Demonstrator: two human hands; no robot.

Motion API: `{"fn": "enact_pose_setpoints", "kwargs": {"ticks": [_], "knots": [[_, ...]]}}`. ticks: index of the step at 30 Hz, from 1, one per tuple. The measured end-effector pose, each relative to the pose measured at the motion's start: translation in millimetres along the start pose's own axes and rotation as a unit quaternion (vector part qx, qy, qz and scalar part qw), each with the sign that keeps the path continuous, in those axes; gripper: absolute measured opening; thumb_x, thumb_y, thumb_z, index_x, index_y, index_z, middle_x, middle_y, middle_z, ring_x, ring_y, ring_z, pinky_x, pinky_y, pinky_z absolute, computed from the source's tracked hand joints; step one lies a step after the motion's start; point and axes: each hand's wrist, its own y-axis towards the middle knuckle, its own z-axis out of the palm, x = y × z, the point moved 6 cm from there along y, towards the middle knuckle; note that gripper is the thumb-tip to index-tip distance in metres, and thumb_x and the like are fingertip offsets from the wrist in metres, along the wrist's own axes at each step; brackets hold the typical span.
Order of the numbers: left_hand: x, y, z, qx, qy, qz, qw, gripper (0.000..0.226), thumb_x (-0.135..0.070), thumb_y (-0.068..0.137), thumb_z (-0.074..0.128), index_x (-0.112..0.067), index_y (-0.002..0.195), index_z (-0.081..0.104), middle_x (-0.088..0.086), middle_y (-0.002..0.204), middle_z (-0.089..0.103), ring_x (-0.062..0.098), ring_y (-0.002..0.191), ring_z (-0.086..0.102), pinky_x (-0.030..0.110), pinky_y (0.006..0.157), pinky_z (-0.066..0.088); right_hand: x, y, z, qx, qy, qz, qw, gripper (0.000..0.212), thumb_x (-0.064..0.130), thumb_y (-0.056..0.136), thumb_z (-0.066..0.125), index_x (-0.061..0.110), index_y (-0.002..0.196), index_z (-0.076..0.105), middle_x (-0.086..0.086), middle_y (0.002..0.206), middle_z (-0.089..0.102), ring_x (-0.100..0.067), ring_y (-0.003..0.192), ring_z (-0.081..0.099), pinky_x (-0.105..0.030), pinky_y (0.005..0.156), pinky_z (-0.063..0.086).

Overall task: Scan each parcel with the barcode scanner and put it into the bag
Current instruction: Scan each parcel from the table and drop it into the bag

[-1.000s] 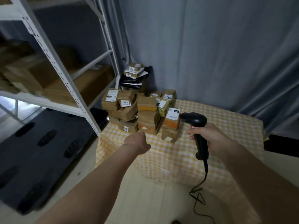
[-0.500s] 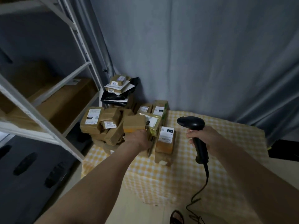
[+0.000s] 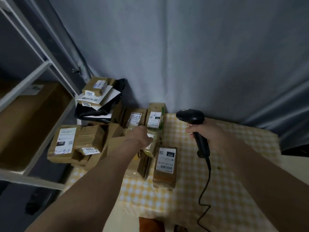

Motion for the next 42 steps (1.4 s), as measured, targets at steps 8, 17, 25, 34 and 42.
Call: {"fn": "enact_pose_setpoints", "kwargs": {"ticks": [8, 17, 25, 34, 42], "knots": [[-6.7, 135.0, 12.1, 0.066, -0.032, 0.013, 0.997, 0.038, -0.047, 0.081, 0.069, -0.019, 0.106, 0.062, 0.001, 0.099, 0.064, 0.020, 0.086, 0.059, 0.028, 0.064, 0.042, 15.0, 98.4, 26.1, -0.032, -0.008, 0.055, 0.998, 0.014, -0.001, 0.075, 0.071, 0.000, 0.089, 0.068, -0.012, 0.072, 0.065, -0.025, 0.068, 0.062, -0.036, 0.073, 0.051], [-3.6, 253.6, 87.4, 0.195, -0.101, -0.050, 0.974, 0.037, -0.030, 0.085, 0.070, -0.013, 0.114, 0.057, 0.005, 0.106, 0.059, 0.022, 0.097, 0.059, 0.035, 0.087, 0.053, -2.7, 198.9, 55.9, -0.028, 0.030, 0.099, 0.994, 0.027, -0.001, 0.078, 0.071, 0.001, 0.104, 0.063, -0.017, 0.096, 0.066, -0.024, 0.077, 0.062, -0.039, 0.084, 0.052], [2.5, 295.2, 139.6, 0.240, -0.015, -0.117, 0.963, 0.100, -0.077, 0.057, 0.071, -0.013, 0.131, 0.050, 0.010, 0.124, 0.055, 0.027, 0.112, 0.054, 0.037, 0.091, 0.049, -31.6, 234.6, 65.7, -0.025, 0.034, 0.140, 0.989, 0.031, 0.002, 0.081, 0.070, 0.000, 0.111, 0.062, -0.013, 0.102, 0.066, -0.020, 0.077, 0.064, -0.026, 0.066, 0.048], [-8.8, 295.4, 158.7, 0.144, -0.025, -0.224, 0.964, 0.142, -0.071, 0.054, 0.079, 0.003, 0.148, 0.003, 0.022, 0.148, 0.015, 0.037, 0.137, 0.020, 0.045, 0.111, 0.029, -48.7, 237.1, 58.6, -0.022, 0.060, 0.158, 0.985, 0.025, 0.000, 0.083, 0.068, -0.002, 0.107, 0.062, -0.009, 0.092, 0.060, -0.015, 0.073, 0.059, -0.017, 0.056, 0.046], [-36.1, 285.5, 165.4, 0.132, -0.106, -0.186, 0.968, 0.136, -0.058, 0.057, 0.085, -0.022, 0.151, -0.007, 0.023, 0.148, 0.012, 0.042, 0.134, 0.022, 0.055, 0.109, 0.030, -60.9, 223.3, 36.3, -0.031, 0.081, 0.150, 0.985, 0.027, 0.002, 0.082, 0.069, 0.003, 0.108, 0.062, -0.009, 0.094, 0.063, -0.017, 0.075, 0.060, -0.019, 0.058, 0.046]]}}
